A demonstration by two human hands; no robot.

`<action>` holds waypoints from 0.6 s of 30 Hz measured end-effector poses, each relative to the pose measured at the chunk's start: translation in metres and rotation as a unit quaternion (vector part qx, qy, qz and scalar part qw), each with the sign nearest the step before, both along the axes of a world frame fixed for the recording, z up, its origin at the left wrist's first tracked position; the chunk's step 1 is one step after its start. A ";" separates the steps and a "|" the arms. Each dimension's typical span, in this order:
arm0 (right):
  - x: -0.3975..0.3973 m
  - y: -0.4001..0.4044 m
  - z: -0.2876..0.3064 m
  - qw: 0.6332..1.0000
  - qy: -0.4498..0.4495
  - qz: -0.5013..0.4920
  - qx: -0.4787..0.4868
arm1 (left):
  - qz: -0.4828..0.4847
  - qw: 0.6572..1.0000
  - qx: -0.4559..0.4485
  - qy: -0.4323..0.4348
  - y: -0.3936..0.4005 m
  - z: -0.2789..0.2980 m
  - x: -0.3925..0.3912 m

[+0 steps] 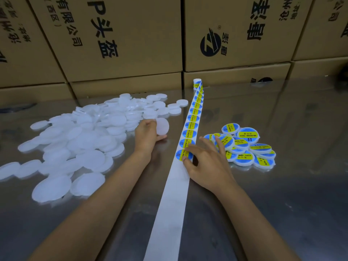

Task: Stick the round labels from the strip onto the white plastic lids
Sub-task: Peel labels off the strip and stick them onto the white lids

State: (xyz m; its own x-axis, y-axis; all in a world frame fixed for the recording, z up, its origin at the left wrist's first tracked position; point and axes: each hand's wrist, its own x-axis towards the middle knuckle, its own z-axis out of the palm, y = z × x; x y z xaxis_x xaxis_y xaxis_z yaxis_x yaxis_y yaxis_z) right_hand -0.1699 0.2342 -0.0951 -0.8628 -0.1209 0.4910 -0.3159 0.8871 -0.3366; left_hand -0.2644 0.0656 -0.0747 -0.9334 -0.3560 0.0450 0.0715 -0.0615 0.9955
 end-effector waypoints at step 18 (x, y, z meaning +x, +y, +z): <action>0.031 -0.013 0.008 0.990 -0.099 0.012 -0.102 | -0.127 0.991 -0.019 0.042 0.013 0.000 0.095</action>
